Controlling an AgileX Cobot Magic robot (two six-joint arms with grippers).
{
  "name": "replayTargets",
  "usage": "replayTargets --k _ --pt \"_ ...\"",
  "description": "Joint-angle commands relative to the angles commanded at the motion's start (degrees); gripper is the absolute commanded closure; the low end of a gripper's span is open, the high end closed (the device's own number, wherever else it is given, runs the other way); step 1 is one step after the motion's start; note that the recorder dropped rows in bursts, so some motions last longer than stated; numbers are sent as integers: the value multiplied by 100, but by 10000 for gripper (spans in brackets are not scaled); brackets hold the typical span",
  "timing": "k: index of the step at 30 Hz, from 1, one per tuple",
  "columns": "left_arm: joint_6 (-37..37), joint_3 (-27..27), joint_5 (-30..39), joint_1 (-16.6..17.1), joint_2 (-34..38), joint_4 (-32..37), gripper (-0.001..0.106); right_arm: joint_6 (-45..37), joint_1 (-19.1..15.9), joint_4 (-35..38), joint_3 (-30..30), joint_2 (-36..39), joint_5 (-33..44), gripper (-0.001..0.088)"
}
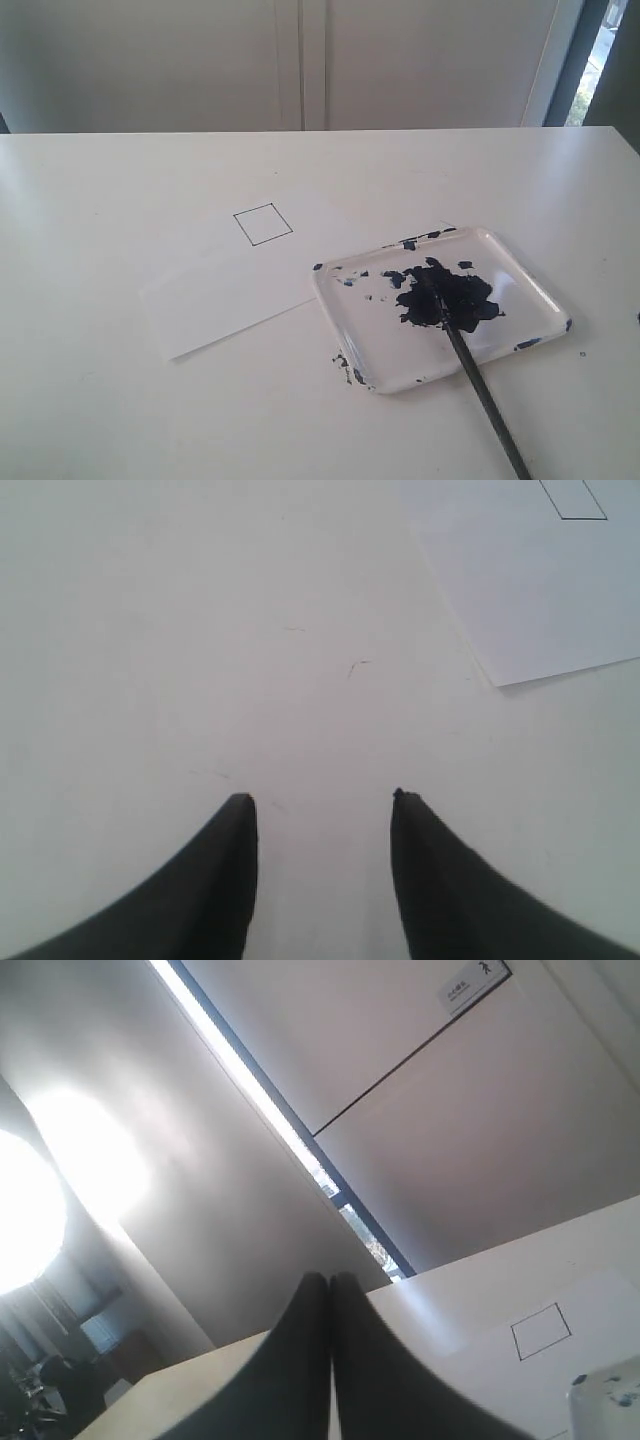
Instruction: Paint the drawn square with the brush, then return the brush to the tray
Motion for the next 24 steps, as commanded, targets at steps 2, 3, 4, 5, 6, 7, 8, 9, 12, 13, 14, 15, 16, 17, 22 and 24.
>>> replayTargets --k 2,3,4,5,6,7,8,9,12,13,14,15,16,17,22,24 --pt "0 0 0 0 0 0 574 0 0 0 0 0 35 868" --pt "0 0 0 0 0 0 574 0 0 0 0 0 62 868" --pt "0 0 0 0 0 0 574 0 0 0 0 0 105 868" --pt "0 0 0 0 0 0 574 0 0 0 0 0 165 868" --pt "0 0 0 0 0 0 574 0 0 0 0 0 219 868" --pt "0 0 0 0 0 0 574 0 0 0 0 0 231 868" --pt "0 0 0 0 0 0 574 0 0 0 0 0 231 868" --pt "0 0 0 0 0 0 574 0 0 0 0 0 246 868" --pt "0 0 0 0 0 0 574 0 0 0 0 0 364 868" --pt "0 0 0 0 0 0 574 0 0 0 0 0 390 868" --pt "0 0 0 0 0 0 574 0 0 0 0 0 392 868" --pt "0 0 0 0 0 0 574 0 0 0 0 0 379 868" --pt "0 0 0 0 0 0 574 -15 0 0 0 0 338 868" --pt "0 0 0 0 0 0 574 -52 0 0 0 0 312 868" --pt "0 0 0 0 0 0 574 -878 0 -67 -118 0 630 868" --pt "0 0 0 0 0 0 574 -1272 0 -67 -395 0 996 868"
